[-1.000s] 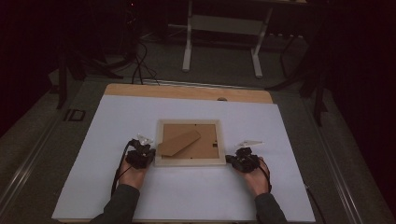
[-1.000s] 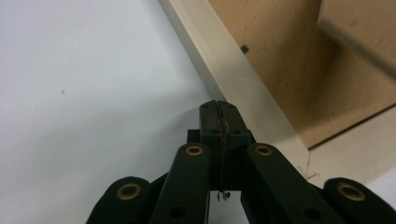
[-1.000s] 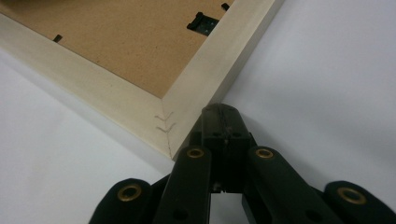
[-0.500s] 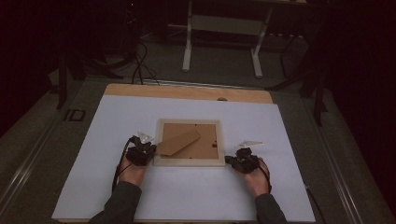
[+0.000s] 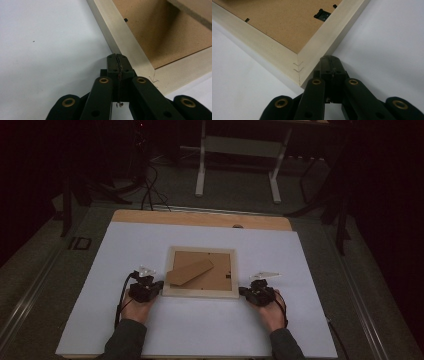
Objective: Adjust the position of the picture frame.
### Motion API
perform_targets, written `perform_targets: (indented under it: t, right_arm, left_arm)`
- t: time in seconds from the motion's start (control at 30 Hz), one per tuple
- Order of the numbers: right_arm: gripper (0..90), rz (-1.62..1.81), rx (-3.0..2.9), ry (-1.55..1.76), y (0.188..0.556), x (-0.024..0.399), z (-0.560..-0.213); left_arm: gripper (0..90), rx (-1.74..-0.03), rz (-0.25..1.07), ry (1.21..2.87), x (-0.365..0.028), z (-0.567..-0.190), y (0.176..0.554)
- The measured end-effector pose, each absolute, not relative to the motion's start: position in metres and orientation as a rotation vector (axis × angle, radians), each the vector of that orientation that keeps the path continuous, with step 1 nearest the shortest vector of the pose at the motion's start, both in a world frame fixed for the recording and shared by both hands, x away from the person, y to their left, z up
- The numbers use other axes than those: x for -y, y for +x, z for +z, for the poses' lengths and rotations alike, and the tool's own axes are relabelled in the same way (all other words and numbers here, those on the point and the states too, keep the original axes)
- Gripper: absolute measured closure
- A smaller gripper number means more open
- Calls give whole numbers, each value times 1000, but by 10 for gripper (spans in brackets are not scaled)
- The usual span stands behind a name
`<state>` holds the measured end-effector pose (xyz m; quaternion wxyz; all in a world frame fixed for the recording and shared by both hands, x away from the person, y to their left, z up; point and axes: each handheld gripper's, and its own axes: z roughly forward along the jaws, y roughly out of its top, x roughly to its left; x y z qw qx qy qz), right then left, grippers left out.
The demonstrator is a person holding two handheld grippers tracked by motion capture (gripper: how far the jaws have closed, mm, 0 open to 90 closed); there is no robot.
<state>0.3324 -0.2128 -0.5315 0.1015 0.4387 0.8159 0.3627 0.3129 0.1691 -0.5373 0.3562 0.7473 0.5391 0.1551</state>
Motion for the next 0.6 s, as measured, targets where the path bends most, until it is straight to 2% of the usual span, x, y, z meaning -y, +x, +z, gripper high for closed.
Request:
perform_targets:
  t: [0.43, 0.6]
  right_arm:
    - [888, 1083, -2416, 1280, 335, 219, -531]
    - [855, 1094, -2405, 1281, 335, 223, -529]
  left_arm:
    - [900, -1356, 425, 1954, -166, -538, 309]
    - [836, -1355, 427, 1955, -170, -537, 309]
